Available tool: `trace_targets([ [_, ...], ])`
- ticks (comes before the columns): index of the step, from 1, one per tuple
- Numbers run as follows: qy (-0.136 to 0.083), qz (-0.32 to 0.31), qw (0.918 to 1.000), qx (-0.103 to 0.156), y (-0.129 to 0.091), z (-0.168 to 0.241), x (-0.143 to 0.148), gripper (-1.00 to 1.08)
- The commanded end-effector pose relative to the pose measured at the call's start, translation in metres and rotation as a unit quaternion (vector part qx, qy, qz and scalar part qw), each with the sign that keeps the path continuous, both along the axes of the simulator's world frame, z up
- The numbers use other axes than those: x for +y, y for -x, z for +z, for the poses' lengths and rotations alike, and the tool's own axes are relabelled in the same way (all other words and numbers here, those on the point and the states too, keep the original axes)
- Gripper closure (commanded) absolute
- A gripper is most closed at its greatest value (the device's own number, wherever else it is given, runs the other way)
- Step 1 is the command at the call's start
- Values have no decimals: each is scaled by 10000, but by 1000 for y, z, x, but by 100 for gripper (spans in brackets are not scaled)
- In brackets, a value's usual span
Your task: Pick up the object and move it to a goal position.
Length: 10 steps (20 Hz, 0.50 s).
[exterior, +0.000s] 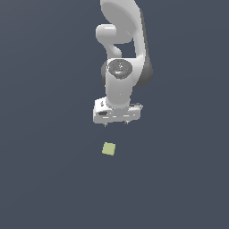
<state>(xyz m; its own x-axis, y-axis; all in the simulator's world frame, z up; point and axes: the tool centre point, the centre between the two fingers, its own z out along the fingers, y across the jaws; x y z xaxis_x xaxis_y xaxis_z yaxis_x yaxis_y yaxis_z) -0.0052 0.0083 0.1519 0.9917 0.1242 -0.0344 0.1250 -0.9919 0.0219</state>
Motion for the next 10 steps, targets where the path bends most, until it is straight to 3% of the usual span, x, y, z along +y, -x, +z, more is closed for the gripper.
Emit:
trace_targets([
  [1, 30, 235, 9997, 18, -3, -4, 0, -100],
  [6, 107, 875, 9961, 71, -13, -16, -2, -100],
  [10, 176, 1501, 9884, 131, -21, -27, -3, -100],
])
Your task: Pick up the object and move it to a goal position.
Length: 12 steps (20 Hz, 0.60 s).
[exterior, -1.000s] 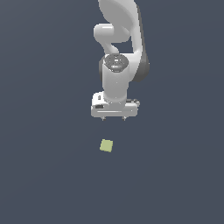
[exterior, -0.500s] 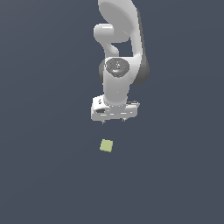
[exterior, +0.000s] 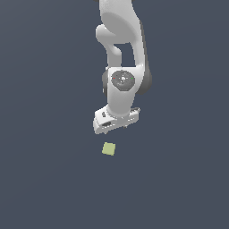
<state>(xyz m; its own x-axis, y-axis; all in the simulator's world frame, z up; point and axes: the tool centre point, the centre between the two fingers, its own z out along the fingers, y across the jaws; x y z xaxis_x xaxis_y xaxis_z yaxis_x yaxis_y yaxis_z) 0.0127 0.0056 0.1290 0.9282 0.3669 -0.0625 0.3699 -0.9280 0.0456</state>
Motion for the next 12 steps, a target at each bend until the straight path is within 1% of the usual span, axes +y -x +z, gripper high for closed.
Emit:
trace_targets([
  [1, 43, 401, 9992, 42, -5, -8, -1, -100],
  [6, 120, 1190, 9927, 132, -16, -23, -3, -100],
  [9, 162, 1658, 9858, 192, -22, -33, -4, -100],
  [12, 199, 2119, 9767, 255, -27, -42, -5, -100],
])
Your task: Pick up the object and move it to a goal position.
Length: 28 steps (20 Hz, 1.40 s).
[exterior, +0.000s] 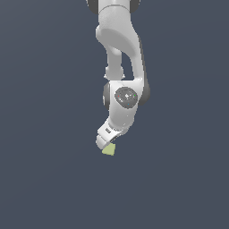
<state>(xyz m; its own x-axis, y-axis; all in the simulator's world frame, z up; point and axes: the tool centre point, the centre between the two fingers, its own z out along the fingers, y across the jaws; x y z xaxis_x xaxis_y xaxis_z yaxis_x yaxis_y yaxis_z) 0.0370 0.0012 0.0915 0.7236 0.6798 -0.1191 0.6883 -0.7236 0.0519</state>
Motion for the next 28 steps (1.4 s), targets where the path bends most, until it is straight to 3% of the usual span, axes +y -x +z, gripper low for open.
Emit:
trace_targets([
  [1, 33, 401, 9992, 56, -5, -8, -1, -100],
  [15, 158, 2173, 9754, 342, -24, -48, -6, -100],
  [22, 178, 2514, 9669, 404, -27, -56, -8, -100],
  [28, 178, 2524, 9666, 408, -27, -58, -8, -100],
])
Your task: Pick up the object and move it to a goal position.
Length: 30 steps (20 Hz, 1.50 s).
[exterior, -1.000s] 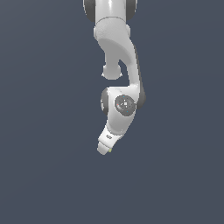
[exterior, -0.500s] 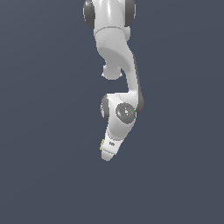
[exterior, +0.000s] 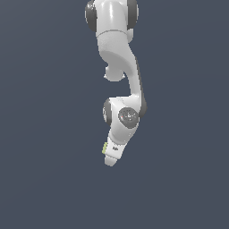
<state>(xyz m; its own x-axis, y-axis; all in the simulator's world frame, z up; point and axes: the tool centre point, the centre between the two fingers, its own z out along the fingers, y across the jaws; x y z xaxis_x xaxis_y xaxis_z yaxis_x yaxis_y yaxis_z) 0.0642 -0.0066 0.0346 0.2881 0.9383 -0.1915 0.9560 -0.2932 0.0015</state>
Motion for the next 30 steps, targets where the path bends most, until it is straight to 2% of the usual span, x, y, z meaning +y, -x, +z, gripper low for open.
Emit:
trace_targets([
  [1, 0, 3, 10000, 2, 0, -3, -1, -100],
  [10, 1, 26, 10000, 4, 2, -29, -6, -100],
  [11, 1, 26, 10000, 4, 2, -29, -6, 108],
  [23, 4, 33, 10000, 0, 2, -23, -4, 108],
  [30, 4, 33, 10000, 0, 10, -11, -10, 108],
])
